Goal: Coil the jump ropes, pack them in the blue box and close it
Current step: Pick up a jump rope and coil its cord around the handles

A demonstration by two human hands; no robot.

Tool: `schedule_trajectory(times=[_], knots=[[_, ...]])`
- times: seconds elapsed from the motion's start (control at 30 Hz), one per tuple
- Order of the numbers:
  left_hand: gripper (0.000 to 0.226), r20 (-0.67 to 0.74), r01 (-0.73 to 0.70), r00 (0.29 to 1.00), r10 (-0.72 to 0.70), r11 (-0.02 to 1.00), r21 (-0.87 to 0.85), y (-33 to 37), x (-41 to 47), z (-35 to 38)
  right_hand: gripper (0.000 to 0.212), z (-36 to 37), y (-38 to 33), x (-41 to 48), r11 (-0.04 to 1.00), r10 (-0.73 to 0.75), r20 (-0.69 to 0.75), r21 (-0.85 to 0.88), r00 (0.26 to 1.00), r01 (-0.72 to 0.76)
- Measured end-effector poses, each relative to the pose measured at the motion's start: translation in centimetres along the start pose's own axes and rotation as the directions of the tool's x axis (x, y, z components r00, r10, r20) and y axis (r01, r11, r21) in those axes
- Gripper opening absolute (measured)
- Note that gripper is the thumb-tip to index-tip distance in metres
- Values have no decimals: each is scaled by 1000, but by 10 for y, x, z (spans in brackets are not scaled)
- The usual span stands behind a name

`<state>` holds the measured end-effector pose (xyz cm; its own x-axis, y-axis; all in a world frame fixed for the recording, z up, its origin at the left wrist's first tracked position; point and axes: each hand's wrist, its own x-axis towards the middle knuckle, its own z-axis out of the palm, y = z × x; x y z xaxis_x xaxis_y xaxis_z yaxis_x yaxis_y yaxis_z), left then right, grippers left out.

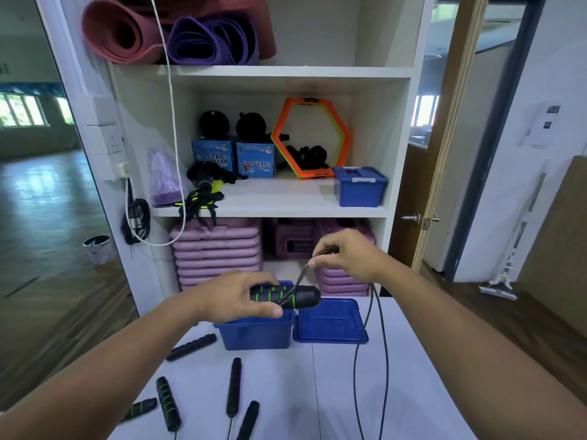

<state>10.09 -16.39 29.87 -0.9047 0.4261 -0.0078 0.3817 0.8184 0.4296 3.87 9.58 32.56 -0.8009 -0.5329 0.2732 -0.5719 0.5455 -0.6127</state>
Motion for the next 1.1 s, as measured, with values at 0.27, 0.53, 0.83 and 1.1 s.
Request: schedule_trajectory(times=[0.27,0.53,0.83,1.1], knots=[[43,54,-143,987,153,978,-151,17,-7,-13,7,6,18,-10,929,74,-46,367,996,-52],[42,6,-109,990,138,807,-581,14,-4,-16,32,50,26,-17,759,195,-29,637,980,-132],[52,-450,-38,847,-284,811,-584,1,45,-10,34,77,16,-18,869,230,27,444,973,-218],[60,-576,154,788,-219,975,-161,-11,55,-28,19,54,12,-23,968,132,47,207,990,-139]])
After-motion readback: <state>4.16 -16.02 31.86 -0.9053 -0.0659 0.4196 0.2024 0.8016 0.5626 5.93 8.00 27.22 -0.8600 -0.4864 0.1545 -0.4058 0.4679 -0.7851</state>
